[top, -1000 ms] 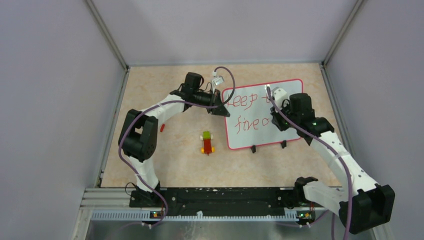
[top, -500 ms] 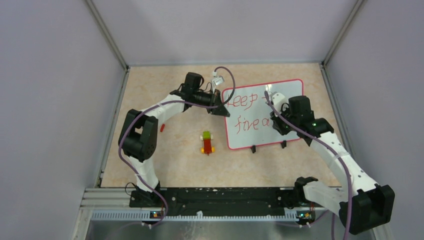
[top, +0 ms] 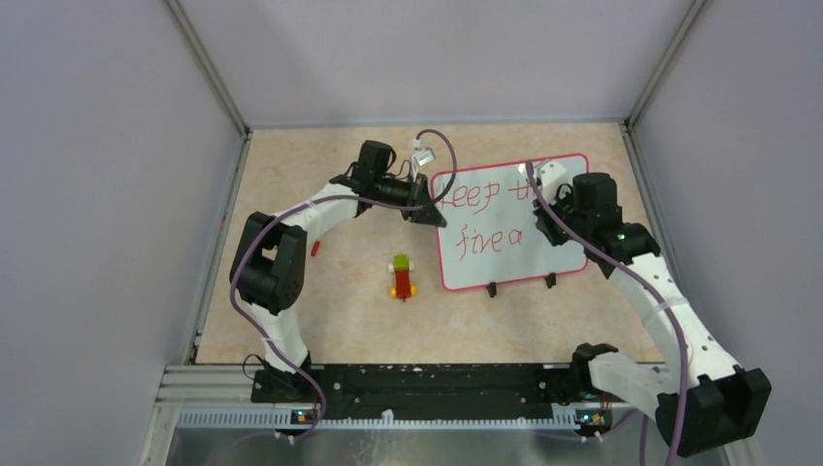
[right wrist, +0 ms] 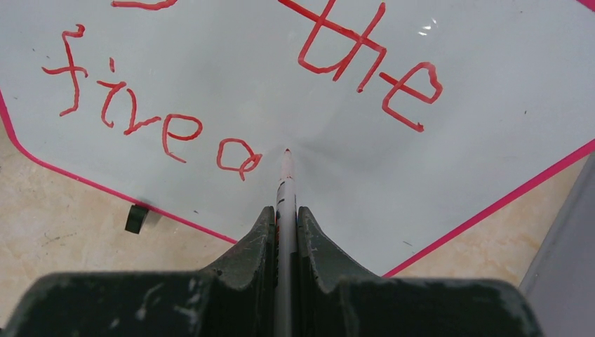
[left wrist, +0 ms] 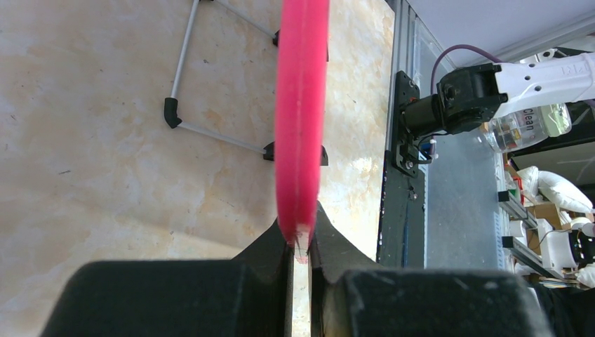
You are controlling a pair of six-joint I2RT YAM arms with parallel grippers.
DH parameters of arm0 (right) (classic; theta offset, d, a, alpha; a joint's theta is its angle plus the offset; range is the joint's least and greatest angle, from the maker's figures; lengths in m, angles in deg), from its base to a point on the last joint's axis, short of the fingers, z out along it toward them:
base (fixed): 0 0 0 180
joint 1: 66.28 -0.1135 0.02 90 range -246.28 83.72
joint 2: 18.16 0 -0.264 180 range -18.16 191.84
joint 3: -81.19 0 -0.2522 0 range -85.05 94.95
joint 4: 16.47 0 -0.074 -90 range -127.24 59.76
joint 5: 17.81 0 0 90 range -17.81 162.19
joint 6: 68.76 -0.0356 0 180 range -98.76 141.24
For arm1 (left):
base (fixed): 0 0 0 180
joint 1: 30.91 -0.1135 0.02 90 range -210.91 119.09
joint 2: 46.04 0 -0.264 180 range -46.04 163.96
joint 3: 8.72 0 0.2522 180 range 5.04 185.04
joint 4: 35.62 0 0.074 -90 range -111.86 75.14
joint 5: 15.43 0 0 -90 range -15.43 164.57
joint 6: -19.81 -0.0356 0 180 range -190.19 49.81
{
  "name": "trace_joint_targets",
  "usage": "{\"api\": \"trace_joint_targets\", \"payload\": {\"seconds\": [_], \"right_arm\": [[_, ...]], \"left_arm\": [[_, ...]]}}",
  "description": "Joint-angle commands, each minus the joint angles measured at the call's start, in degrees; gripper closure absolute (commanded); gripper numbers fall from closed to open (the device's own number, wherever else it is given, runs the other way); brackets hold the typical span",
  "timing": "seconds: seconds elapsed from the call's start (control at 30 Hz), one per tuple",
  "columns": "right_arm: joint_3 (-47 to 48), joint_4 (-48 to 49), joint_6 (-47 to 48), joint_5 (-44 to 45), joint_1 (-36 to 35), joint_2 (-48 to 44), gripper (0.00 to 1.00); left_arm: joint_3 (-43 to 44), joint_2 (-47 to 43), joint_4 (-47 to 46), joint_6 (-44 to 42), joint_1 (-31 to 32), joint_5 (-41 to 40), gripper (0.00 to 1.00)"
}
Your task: Write a sentence on the whiteboard
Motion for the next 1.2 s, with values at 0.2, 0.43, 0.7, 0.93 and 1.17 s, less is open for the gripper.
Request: {"api": "trace_joint_targets", "payload": {"seconds": [0.2,0.43,0.7,0.93,1.17], "right_arm": [[1.86,4.82,-1.00,0.68,0.69,1.97,1.00],[-1.48,3.91,-0.28,-0.73,0.70,1.74,1.00],[-5.52,2.94,0.00,-1.62,0.69,-0.12,1.00],[-5.44,0.32,1.40,-1.11,0.73,-1.27,1.00],[-0.17,-1.59,1.92,1.11,0.72,-2.40,1.00]], "left_arm": [[0.55,-1.14,-1.56,-1.12,0.00,1.42,1.00],[0.64,-1.03,-1.57,-1.19,-0.06,1.43,1.00],[0.68,-0.99,-1.26,-1.59,0.01,1.53,1.00],[0.69,-1.01,-1.04,-1.73,0.00,1.55,1.00],[0.77,-1.14,-1.22,-1.38,0.01,1.53,1.00]]}}
